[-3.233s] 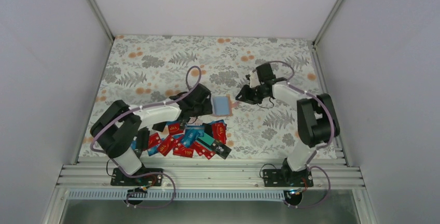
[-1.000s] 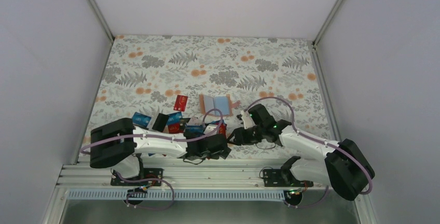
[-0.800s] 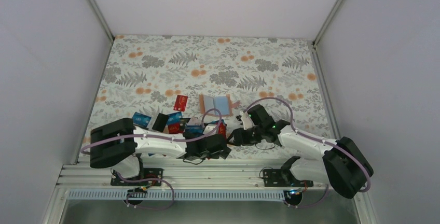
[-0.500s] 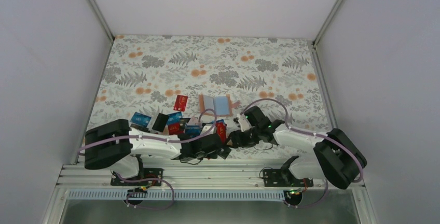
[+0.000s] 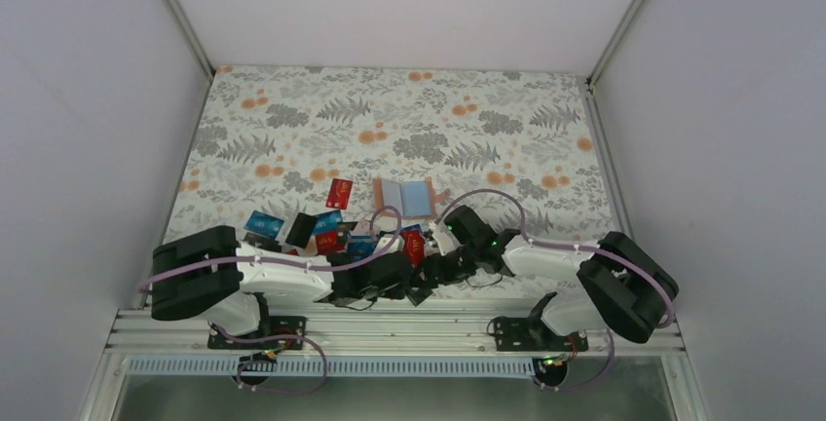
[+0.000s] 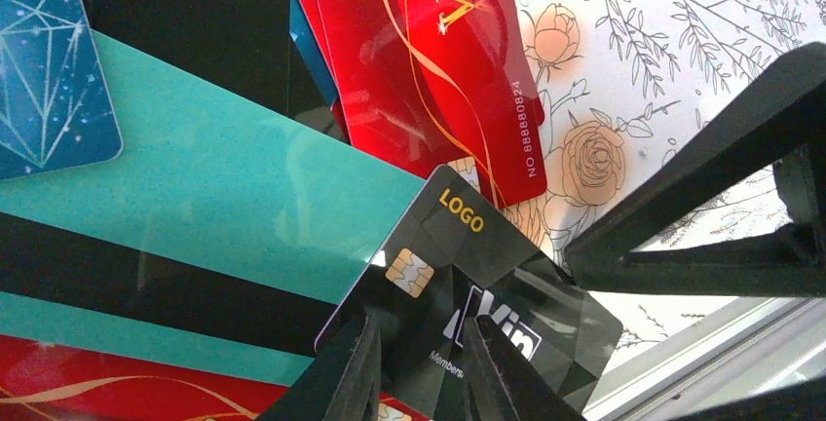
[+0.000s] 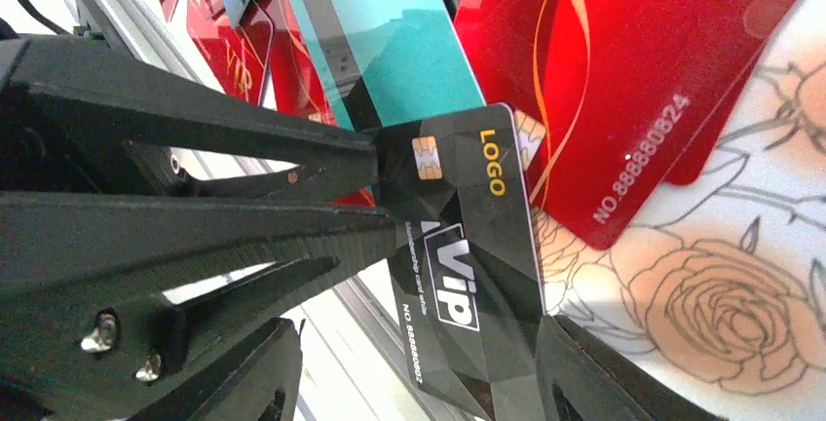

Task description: Put the credit cards into the card holder

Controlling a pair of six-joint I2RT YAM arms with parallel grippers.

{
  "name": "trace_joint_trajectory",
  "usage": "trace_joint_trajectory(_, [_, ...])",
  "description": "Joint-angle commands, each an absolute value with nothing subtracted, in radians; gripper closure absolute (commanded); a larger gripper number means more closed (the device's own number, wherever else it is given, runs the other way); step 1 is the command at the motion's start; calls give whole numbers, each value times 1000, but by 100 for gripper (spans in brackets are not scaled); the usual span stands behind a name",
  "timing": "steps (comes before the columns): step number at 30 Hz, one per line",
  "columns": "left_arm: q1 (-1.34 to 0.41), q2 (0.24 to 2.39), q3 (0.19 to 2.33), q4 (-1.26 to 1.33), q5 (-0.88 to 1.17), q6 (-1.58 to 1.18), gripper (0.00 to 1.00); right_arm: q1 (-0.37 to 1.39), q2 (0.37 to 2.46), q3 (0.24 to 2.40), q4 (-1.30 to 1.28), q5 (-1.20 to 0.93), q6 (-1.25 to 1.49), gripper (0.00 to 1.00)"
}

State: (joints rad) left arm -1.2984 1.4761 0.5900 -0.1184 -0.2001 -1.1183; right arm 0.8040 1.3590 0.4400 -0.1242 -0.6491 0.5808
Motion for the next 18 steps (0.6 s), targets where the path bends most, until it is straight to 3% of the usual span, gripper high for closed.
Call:
trace_joint_trajectory(1, [-1295,1504,543,-205,-178,-1110,76,833,1343,407,-225,-620,614,38])
trace_joint_trajectory(8, [-1294,1511,558,-197,-173,-1087,76,833,1223,413,-306,-507,742,37])
trace_joint_trajectory(18, [-1294,1515,557,-186,-171,-1101,76,920,937,243,-241,-576,1175,38])
